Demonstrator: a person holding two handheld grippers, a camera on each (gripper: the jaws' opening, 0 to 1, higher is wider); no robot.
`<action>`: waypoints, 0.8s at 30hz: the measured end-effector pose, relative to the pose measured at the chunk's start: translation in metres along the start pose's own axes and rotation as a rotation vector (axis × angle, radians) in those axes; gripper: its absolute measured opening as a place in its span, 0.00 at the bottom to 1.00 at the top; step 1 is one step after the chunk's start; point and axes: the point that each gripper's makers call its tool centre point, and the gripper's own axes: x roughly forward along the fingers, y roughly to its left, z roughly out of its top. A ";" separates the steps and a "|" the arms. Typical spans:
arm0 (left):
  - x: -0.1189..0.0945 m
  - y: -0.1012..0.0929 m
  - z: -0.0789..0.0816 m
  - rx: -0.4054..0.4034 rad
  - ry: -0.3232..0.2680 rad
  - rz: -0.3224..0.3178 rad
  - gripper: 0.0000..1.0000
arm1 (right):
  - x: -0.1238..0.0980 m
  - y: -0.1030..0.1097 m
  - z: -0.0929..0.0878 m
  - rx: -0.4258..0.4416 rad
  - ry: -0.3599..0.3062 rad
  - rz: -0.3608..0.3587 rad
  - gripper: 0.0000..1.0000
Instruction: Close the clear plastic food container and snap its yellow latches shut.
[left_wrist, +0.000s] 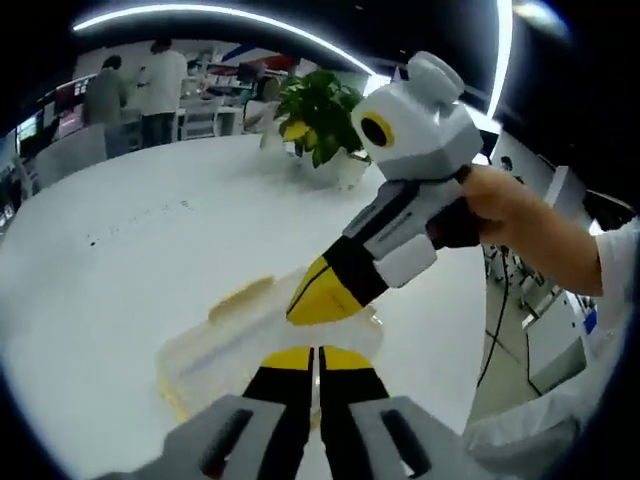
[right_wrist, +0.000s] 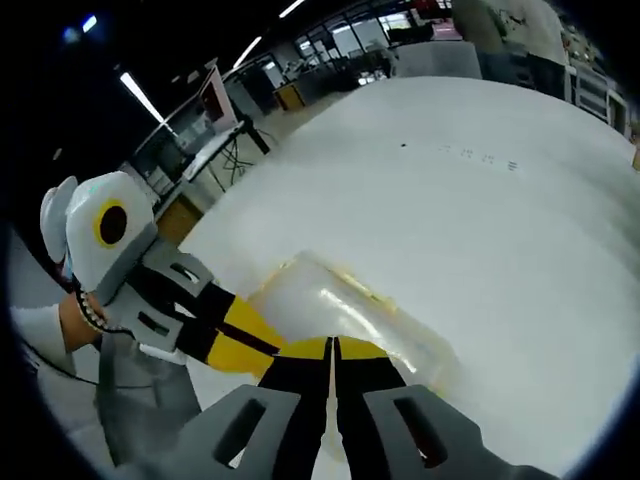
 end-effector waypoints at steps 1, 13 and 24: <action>0.001 -0.001 -0.001 -0.001 0.001 -0.001 0.00 | 0.002 0.002 0.000 -0.001 0.003 0.007 0.00; 0.001 -0.012 -0.015 -0.031 0.029 -0.034 0.00 | 0.012 0.000 0.011 -0.040 0.005 -0.016 0.00; -0.007 -0.024 -0.024 -0.156 -0.011 -0.085 0.00 | 0.016 -0.017 0.032 -0.039 -0.038 -0.076 0.00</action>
